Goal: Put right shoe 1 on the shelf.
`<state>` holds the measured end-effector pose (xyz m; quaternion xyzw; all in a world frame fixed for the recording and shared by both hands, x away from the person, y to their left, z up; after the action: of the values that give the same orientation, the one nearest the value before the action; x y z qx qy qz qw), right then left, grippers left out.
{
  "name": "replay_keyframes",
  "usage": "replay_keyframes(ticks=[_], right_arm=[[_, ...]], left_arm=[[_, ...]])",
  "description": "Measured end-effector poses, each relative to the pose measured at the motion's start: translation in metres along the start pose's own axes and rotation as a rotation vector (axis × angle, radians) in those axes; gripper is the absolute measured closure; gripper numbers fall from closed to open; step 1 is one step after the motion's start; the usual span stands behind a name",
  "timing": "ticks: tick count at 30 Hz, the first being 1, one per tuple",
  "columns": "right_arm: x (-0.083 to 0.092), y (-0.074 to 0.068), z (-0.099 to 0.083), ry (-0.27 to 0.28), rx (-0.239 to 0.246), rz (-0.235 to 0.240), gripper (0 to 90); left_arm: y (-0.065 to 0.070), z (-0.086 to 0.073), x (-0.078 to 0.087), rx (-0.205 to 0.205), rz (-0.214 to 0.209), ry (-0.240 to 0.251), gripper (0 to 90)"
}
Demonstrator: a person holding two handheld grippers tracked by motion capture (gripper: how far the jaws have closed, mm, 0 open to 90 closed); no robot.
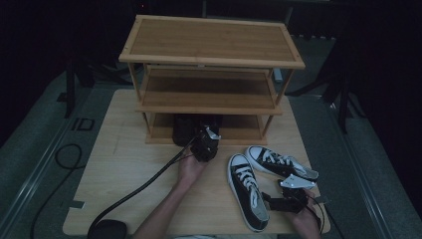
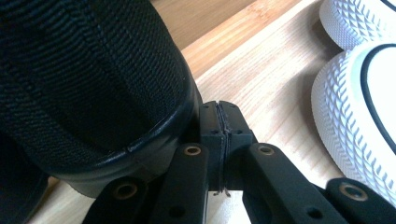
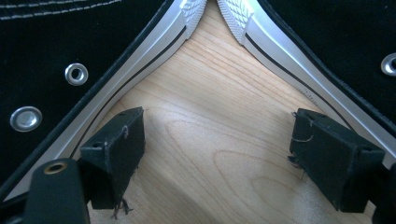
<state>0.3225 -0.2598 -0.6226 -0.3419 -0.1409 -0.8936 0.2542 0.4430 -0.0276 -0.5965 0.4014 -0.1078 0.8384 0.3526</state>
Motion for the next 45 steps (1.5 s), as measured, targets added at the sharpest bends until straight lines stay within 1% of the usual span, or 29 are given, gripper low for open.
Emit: replay_keyframes(ticks=[1, 3, 9, 10, 12, 16, 18, 19, 21, 23, 24, 25, 26, 28, 33, 36, 40, 42, 44, 45], right_arm=[[0.0, 0.0, 0.0, 0.0, 0.0, 0.0, 17.9], [0.0, 0.0, 0.0, 0.0, 0.0, 0.0, 17.9], [0.0, 0.0, 0.0, 0.0, 0.0, 0.0, 17.9], [0.0, 0.0, 0.0, 0.0, 0.0, 0.0, 17.9], [0.0, 0.0, 0.0, 0.0, 0.0, 0.0, 17.9], [0.0, 0.0, 0.0, 0.0, -0.001, -0.001, 17.9], [0.0, 0.0, 0.0, -0.001, -0.002, -0.002, 17.9], [0.0, 0.0, 0.0, -0.001, -0.002, -0.003, 17.9], [0.0, 0.0, 0.0, -0.001, -0.002, -0.002, 17.9], [0.0, 0.0, 0.0, -0.001, -0.002, -0.002, 17.9], [0.0, 0.0, 0.0, -0.001, -0.002, -0.002, 17.9], [0.0, 0.0, 0.0, -0.001, -0.002, -0.002, 17.9], [0.0, 0.0, 0.0, -0.001, -0.002, -0.002, 17.9], [0.0, 0.0, 0.0, -0.001, -0.001, -0.003, 17.9], [0.0, 0.0, 0.0, -0.002, -0.003, -0.005, 18.2], [0.001, -0.001, 0.0, 0.0, -0.006, -0.007, 18.4], [0.001, -0.001, 0.0, 0.0, -0.007, -0.007, 18.4], [0.001, -0.001, -0.001, 0.0, -0.008, -0.007, 18.4], [0.001, -0.001, -0.001, 0.0, -0.008, -0.007, 18.4], [0.001, -0.001, -0.001, 0.0, -0.008, -0.007, 18.4]], left_arm=[[0.0, 0.0, 0.0, 0.004, -0.006, 0.001, 88.5], [0.002, -0.001, 0.001, -0.014, -0.004, -0.001, 85.0], [0.006, -0.009, 0.005, -0.088, 0.002, -0.024, 74.8], [0.007, -0.011, 0.007, -0.096, -0.002, -0.02, 72.9], [0.009, -0.016, 0.01, -0.098, -0.016, -0.009, 70.0], [0.006, -0.031, 0.017, -0.114, -0.023, -0.017, 67.0], [0.002, -0.04, 0.022, -0.107, -0.018, -0.013, 66.2], [-0.001, -0.044, 0.025, -0.11, -0.012, -0.016, 66.0], [-0.007, -0.051, 0.029, -0.099, -0.004, -0.011, 66.0], [-0.011, -0.055, 0.032, -0.08, -0.007, 0.0, 66.0], [-0.011, -0.055, 0.032, -0.08, -0.007, 0.0, 66.0], [-0.014, -0.059, 0.036, -0.066, -0.007, 0.009, 66.3], [-0.015, -0.06, 0.038, -0.059, -0.011, 0.019, 66.4], [-0.017, -0.064, 0.042, -0.056, -0.012, 0.025, 66.5], [-0.026, -0.072, 0.05, -0.037, 0.003, 0.04, 68.1], [-0.029, -0.075, 0.053, -0.012, -0.005, 0.05, 70.6], [-0.026, -0.069, 0.054, -0.02, -0.022, 0.076, 80.7], [-0.025, -0.064, 0.052, -0.026, -0.017, 0.073, 88.2], [-0.022, -0.059, 0.049, -0.044, -0.015, 0.065, 90.0], [-0.019, -0.056, 0.046, -0.059, -0.023, 0.063, 90.0]])
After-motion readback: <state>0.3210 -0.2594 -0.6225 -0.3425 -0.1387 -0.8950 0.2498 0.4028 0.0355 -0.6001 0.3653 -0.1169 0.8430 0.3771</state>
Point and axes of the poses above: each handheld gripper's, and its own axes: x roughly backward along the jaws, z roughly out of its top, y roughly to its right, the point moved 9 cm from there along -x, roughly forward along the jaws, and after that the axes turned 6 degrees about -z, right-handed, at the moved point
